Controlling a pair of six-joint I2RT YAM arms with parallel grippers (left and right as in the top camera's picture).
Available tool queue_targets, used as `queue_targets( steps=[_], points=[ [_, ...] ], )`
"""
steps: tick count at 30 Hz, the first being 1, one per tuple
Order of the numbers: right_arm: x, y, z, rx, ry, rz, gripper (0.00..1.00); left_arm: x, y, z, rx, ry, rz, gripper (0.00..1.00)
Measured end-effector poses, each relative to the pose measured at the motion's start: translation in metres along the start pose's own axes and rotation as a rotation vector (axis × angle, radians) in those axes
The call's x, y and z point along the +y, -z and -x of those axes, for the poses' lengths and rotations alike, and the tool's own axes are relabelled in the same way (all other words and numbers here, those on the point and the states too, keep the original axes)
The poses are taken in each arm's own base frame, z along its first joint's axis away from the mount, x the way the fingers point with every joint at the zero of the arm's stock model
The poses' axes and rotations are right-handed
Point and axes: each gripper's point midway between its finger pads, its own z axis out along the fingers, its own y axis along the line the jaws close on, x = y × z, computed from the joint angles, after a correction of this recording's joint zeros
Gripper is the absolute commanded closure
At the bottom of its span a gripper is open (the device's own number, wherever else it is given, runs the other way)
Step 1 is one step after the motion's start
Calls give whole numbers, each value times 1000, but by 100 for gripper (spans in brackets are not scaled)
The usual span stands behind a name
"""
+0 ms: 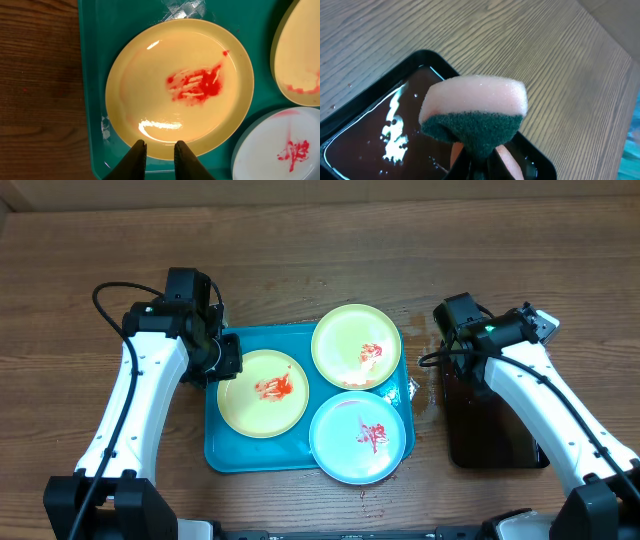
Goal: Clean dirty plates on tray and stack at the side
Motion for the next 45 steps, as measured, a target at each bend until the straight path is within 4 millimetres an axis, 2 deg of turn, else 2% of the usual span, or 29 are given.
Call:
queue_targets(
  steps=[3,4,6,10,13,16,20,23,26,29,31,32,35,39,45],
  points=[
    [12,1,-8,56,-3,60,96,0,0,0,0,0,0,79],
    [25,2,-16,109,9,122,96,0,0,0,0,0,0,79],
    [38,5,-24,161,34,187,96,0,0,0,0,0,0,80],
    [71,22,-50,312,163,394,96,0,0,0,-1,0,2,93],
    [81,33,-64,379,259,493,96,2,0,1,-4,-1,9,96],
    [87,43,-69,395,329,573,96,2,0,2,-11,-8,13,96],
    [80,53,-65,395,322,611,96,1,0,11,-45,-13,10,96],
    [66,49,-58,412,261,586,96,1,0,16,-66,-15,14,96],
    [53,36,-51,441,200,541,96,8,-6,15,-67,-20,43,78],
    [39,24,-47,471,166,500,96,19,-17,12,-64,-9,61,52],
    [34,20,-45,480,156,486,96,30,-24,11,-64,18,65,40],
    [33,19,-45,480,156,485,96,36,-28,10,-63,38,64,37],
    [33,19,-46,487,165,490,96,57,-39,4,-50,88,52,39],
    [36,21,-46,491,173,512,96,73,-51,-4,-37,117,5,48],
    [43,26,-47,497,187,561,96,59,-54,-1,-59,24,-93,53]
  ],
)
